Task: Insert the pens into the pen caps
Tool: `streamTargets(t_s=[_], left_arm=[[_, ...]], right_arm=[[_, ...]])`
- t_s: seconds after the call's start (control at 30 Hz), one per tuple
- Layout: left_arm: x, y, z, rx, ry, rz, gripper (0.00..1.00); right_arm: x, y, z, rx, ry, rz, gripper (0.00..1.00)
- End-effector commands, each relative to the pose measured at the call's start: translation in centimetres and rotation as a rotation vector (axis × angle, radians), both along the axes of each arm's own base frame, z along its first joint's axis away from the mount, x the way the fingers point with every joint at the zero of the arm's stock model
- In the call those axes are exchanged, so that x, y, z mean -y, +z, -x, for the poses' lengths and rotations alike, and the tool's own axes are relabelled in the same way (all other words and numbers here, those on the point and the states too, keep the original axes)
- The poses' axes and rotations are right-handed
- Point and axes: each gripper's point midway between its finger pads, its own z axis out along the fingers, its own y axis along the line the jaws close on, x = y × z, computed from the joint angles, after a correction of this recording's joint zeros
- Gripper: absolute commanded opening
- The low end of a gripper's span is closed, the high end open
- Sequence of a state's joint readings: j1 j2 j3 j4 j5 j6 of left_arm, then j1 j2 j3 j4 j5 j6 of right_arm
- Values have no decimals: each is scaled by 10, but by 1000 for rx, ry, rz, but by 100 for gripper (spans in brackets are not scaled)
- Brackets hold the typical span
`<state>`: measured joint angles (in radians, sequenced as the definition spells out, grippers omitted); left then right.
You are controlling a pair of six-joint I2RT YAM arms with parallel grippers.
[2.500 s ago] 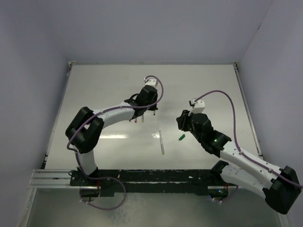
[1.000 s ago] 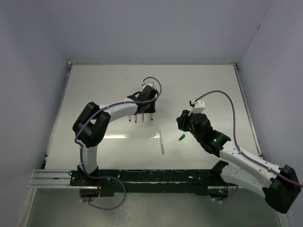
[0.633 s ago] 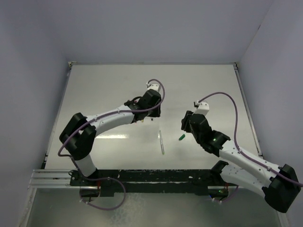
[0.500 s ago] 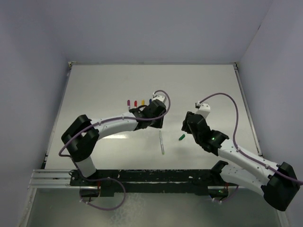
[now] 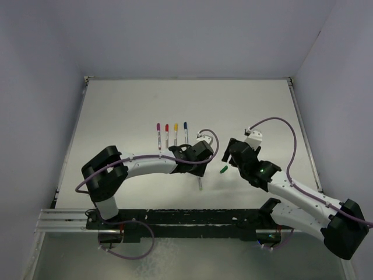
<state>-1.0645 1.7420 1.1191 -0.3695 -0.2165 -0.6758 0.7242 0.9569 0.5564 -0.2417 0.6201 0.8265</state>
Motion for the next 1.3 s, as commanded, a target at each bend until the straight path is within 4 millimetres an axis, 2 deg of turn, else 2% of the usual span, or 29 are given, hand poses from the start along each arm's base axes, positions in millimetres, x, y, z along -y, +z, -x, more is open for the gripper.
streamTargets(t_s=[0.0,0.33,0.67,0.83,0.93,1.07,1.27], left_arm=[[0,-14,5,-19,25,-30,45],[0,-32,10,-47,14,-86,46],[-41,-46,30,-99,-15,-252,33],[-67,-56,37,-123,-32,-388,33],[-77,-63,41,-137,-35,-446,33],[-79,-73,46,-152,-40,-461,32],[-75,-84,49,-168,-59,-440,9]], right_arm=[[5,10,-3,50,-43,-36,76],[6,15,-3,85,-45,-58,76],[4,18,-6,88,-51,-62,75],[3,17,-7,81,-57,-69,75],[2,15,-7,75,-57,-73,75],[0,14,-6,69,-56,-82,75],[-2,13,-6,58,-48,-90,75]])
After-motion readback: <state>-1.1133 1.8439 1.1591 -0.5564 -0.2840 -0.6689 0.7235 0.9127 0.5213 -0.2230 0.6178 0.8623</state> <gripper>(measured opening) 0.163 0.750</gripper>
